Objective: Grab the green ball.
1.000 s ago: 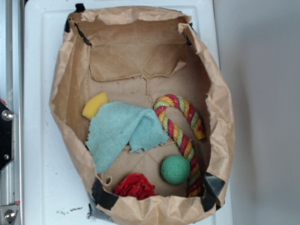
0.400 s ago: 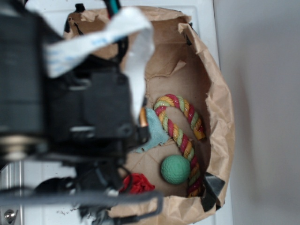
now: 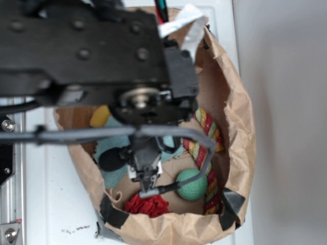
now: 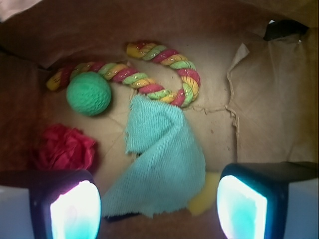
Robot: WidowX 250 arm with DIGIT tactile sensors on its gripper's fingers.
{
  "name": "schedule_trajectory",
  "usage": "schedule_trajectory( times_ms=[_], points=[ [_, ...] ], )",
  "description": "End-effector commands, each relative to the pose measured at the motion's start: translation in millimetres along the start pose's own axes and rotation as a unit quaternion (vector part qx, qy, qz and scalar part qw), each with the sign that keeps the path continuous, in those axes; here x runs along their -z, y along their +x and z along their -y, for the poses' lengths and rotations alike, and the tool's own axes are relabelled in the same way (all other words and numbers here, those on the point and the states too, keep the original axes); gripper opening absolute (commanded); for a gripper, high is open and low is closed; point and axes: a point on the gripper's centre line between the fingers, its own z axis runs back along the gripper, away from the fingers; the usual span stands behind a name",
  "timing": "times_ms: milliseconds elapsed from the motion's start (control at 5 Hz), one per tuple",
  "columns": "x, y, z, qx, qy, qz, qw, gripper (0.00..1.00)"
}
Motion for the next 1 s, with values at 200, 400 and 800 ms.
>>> schedule_trajectory(
  times_ms=[200,400,800],
  points=[
    [13.6,-2.0,9.9,0.0,-0.025,0.003,1.0,1.0],
    [13.6,-2.0,9.9,0.0,-0.025,0.003,1.0,1.0],
    [47.8,9.9,20.1,0.219,-0.05,0.06,0.973,1.0]
  ],
)
